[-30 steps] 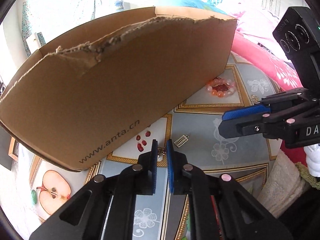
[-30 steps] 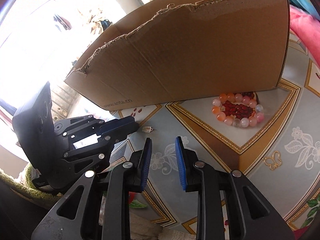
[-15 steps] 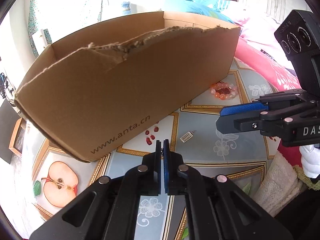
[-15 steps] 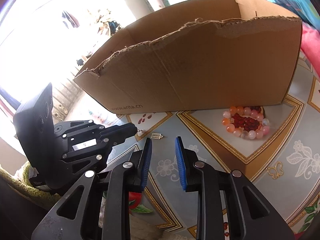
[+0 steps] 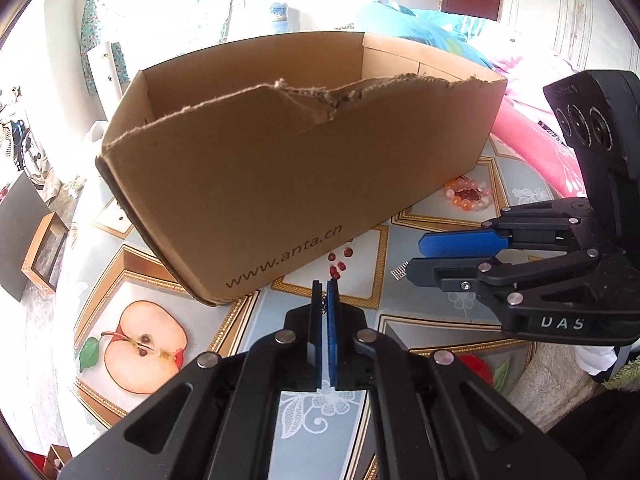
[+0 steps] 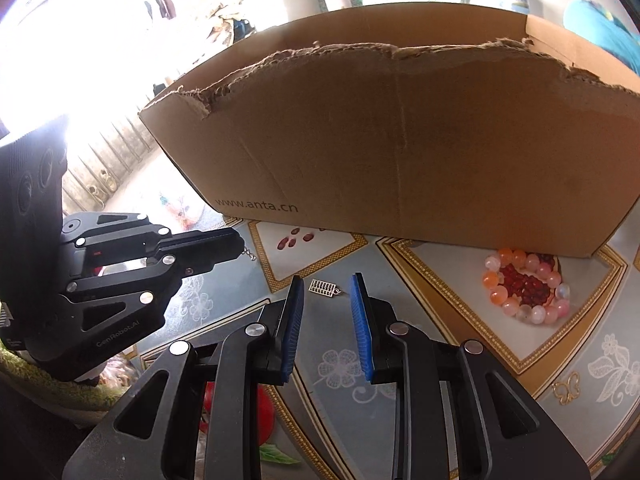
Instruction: Organize jewelry
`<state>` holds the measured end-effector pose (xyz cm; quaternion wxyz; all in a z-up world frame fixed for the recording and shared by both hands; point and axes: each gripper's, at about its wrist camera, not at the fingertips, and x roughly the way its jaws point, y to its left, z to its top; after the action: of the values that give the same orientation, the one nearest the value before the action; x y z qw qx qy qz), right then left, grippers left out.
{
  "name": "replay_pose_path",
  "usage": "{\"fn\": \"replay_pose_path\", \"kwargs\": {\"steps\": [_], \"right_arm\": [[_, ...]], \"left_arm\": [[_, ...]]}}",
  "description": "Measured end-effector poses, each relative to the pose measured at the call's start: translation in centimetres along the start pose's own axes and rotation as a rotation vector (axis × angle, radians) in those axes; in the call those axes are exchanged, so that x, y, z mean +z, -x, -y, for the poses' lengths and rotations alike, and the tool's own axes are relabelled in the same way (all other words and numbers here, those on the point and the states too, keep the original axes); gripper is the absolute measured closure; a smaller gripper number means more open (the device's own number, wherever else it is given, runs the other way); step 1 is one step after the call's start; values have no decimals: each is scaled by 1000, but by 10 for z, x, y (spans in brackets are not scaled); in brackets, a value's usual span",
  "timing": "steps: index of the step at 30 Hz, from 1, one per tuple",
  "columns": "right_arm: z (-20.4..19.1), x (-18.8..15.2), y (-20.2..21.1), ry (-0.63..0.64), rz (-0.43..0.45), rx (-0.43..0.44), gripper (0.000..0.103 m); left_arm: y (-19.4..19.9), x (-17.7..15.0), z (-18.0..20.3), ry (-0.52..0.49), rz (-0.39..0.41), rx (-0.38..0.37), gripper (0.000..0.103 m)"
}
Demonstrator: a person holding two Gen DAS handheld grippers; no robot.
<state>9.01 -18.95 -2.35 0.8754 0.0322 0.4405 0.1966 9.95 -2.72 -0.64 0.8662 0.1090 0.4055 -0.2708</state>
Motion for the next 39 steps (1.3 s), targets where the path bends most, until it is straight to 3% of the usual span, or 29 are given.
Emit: {"fn": "replay_pose_path", "kwargs": {"steps": [4, 13, 16, 19, 21, 26, 39], "right_arm": [[-4, 0, -6, 57, -7, -14, 78], [-3, -5, -1, 34, -43, 68, 78], [-8, -3, 1, 50, -38, 38, 80], [-19, -1, -7, 84, -38, -4, 88], [-28, -1, -11, 122, -36, -56, 99], [-34, -2, -11, 155, -30, -89, 101], [-22, 0, 10, 89, 5, -54, 103]], "left_arm": [[-1, 0, -1, 3, -1, -3, 102], [-6, -1, -2, 18, -12, 2, 102], [-6, -1, -2, 19, -13, 2, 102], [-6, -1, -1, 17, -13, 2, 101], [-5, -1, -1, 15, -11, 4, 101], [-2, -2, -1, 14, -3, 8, 101], [7, -1, 4, 4, 13, 11, 101]]}}
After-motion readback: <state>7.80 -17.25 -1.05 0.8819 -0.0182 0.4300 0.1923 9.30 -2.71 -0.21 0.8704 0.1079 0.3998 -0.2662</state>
